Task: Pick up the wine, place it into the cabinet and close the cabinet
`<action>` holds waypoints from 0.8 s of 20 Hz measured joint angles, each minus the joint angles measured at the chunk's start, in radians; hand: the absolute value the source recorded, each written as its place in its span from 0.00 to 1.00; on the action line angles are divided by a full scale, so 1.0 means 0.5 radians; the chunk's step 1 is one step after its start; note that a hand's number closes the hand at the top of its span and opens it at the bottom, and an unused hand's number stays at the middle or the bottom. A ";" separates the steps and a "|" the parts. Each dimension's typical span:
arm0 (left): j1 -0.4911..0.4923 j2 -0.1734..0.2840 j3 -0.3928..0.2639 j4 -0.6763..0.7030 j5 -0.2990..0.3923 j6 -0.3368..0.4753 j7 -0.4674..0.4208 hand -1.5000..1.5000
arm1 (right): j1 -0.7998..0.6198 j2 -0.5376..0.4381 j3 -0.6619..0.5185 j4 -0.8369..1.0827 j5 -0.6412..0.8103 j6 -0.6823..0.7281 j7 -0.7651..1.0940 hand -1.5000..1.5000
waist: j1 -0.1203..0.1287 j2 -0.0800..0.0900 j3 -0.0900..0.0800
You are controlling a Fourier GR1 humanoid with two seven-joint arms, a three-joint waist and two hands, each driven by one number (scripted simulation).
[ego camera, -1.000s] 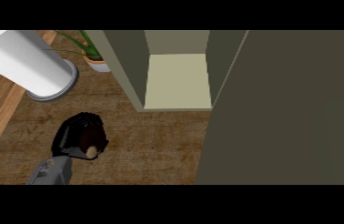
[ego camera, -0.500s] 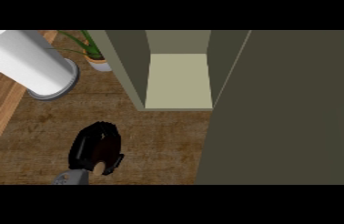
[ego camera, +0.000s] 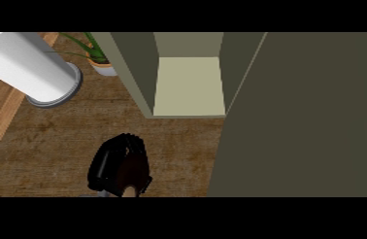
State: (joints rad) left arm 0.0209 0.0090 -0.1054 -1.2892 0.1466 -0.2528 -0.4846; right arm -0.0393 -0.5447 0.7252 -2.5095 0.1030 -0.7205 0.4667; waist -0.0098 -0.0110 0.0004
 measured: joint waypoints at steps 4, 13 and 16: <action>0.032 -0.011 -0.190 -0.210 0.029 0.229 0.132 1.00 | 0.059 -0.046 0.011 -0.004 0.000 -0.012 -0.067 0.00 | -0.008 0.004 -0.001; -0.148 -0.017 -0.382 -0.296 -0.001 0.733 0.228 1.00 | 0.093 -0.094 -0.024 -0.003 -0.013 -0.015 -0.128 0.00 | -0.012 0.012 -0.002; -0.242 -0.017 -0.370 -0.249 -0.037 0.823 0.272 1.00 | 0.120 -0.111 -0.002 -0.006 -0.015 -0.020 -0.162 0.00 | -0.019 0.012 -0.002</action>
State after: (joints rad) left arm -0.0999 0.0004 -0.2901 -1.4136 0.1280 0.1586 -0.3485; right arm 0.0206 -0.6003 0.7242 -2.5127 0.0953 -0.7307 0.3859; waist -0.0194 -0.0049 -0.0007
